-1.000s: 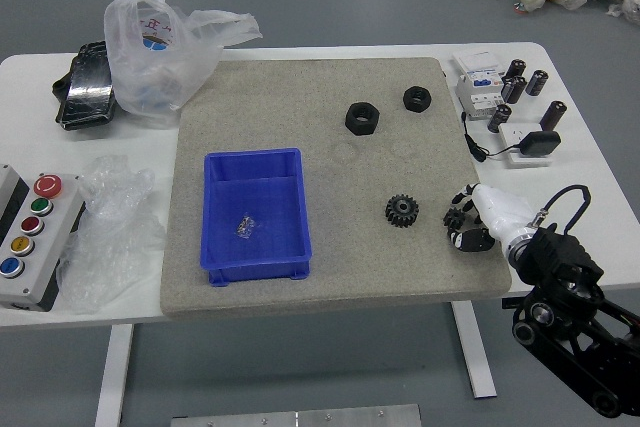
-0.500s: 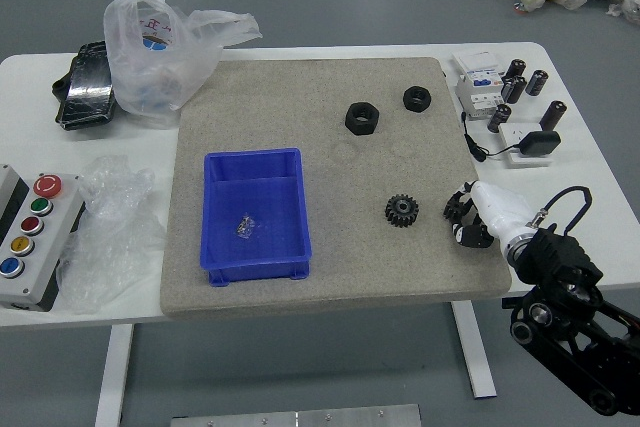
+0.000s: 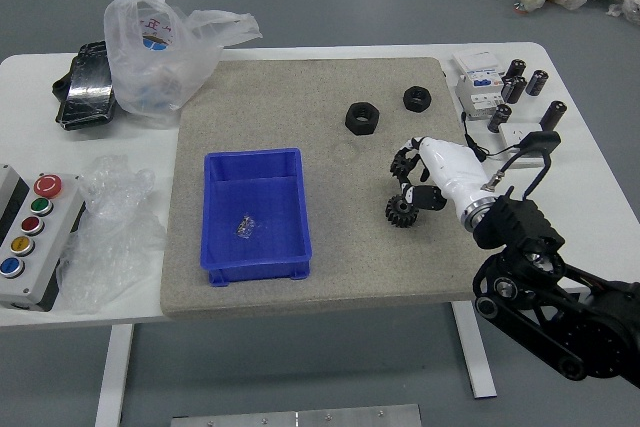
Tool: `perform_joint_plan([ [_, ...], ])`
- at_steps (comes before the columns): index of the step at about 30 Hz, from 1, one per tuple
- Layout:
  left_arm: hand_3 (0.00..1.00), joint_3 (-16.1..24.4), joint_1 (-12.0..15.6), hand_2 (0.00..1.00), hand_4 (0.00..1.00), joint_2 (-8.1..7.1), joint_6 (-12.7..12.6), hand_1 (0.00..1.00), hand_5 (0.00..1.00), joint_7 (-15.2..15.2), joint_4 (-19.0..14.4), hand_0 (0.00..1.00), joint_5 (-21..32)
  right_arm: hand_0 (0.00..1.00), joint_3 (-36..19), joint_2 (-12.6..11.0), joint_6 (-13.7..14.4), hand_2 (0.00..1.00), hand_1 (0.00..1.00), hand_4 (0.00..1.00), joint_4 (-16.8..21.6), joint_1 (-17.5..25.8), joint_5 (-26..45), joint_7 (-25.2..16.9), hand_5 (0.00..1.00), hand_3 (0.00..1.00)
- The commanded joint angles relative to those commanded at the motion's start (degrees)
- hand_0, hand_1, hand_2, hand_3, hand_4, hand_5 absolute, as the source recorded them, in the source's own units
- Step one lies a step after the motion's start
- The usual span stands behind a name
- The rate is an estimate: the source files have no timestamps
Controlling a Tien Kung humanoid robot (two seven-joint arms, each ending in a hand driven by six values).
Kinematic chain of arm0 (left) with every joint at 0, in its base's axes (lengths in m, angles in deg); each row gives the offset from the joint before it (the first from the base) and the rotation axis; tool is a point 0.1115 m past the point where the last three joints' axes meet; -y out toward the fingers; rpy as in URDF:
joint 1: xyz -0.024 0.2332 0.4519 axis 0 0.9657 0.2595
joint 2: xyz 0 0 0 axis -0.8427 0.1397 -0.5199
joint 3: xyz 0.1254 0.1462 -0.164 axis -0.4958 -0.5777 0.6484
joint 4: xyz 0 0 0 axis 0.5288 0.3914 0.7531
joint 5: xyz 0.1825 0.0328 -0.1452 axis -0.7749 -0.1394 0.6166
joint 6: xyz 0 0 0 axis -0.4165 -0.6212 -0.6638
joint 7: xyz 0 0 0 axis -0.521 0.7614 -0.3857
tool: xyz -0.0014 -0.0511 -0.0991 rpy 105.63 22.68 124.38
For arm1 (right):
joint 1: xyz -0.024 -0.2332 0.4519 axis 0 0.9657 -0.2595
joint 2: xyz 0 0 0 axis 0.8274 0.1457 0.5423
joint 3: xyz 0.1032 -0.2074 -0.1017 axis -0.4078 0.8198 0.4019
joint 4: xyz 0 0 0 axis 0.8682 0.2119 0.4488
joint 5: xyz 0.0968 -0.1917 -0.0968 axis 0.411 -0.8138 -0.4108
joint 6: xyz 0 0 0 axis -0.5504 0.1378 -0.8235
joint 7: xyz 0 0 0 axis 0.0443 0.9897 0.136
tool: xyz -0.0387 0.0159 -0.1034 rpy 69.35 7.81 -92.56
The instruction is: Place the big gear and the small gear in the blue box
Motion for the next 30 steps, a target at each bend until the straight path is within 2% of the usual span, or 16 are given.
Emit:
perform_joint_plan([
  [6,0.790,0.07,-0.07,0.687,0.764,-0.13,0.06,0.705,0.501,0.22,-0.07,0.745,-0.16,0.273,5.22,3.47,2.29,0.226,0.339,0.241,-1.86,-6.57,4.88,-2.91,0.002,0.455],
  [11,0.790,0.06,-0.18,0.687,0.764,-0.22,0.06,0.705,0.501,0.30,-0.12,0.745,-0.17,0.273,9.93,5.86,2.63,0.226,0.339,0.241,-2.71,-11.32,8.10,-3.95,0.002,0.455],
  [13,0.791,0.07,-0.20,0.689,0.763,-0.21,0.06,0.705,0.501,0.34,-0.14,0.745,-0.17,0.279,11.57,6.59,2.57,0.220,0.345,0.266,-2.79,-12.65,8.37,-4.03,0.002,0.486],
  [17,0.791,0.27,-0.22,0.689,0.763,-0.23,0.14,0.705,0.501,0.48,-0.19,0.745,-0.42,0.279,14.24,7.56,2.33,0.220,0.345,0.266,-2.82,-14.55,8.68,-4.17,0.002,0.486],
  [18,0.790,0.36,-0.23,0.688,0.763,-0.24,0.18,0.705,0.501,0.52,-0.20,0.745,-0.55,0.277,14.96,7.76,2.20,0.197,0.340,0.279,-2.83,-15.03,8.80,-4.18,0.002,0.601],
  [23,0.790,0.47,-0.37,0.688,0.763,-0.27,0.23,0.705,0.501,0.55,-0.22,0.745,-0.76,0.277,17.22,8.31,1.23,0.197,0.340,0.279,-3.09,-16.78,9.18,-4.01,0.002,0.601],
  [24,0.790,0.48,-0.40,0.687,0.763,-0.27,0.23,0.705,0.501,0.55,-0.22,0.745,-0.78,0.269,17.52,8.41,0.85,0.212,0.348,0.323,-3.22,-17.07,9.23,-3.89,0.180,0.715],
  [29,0.790,0.55,-0.38,0.687,0.763,-0.26,0.24,0.705,0.501,0.58,-0.22,0.745,-0.83,0.269,18.39,8.69,-0.75,0.212,0.348,0.323,-3.73,-17.40,9.16,-3.23,0.180,0.715],
  [30,0.791,0.57,-0.36,0.687,0.764,-0.26,0.23,0.705,0.502,0.58,-0.22,0.745,-0.83,0.332,18.58,8.71,-1.11,0.648,0.555,0.560,-3.82,-17.39,9.26,-3.12,0.173,0.757],
])
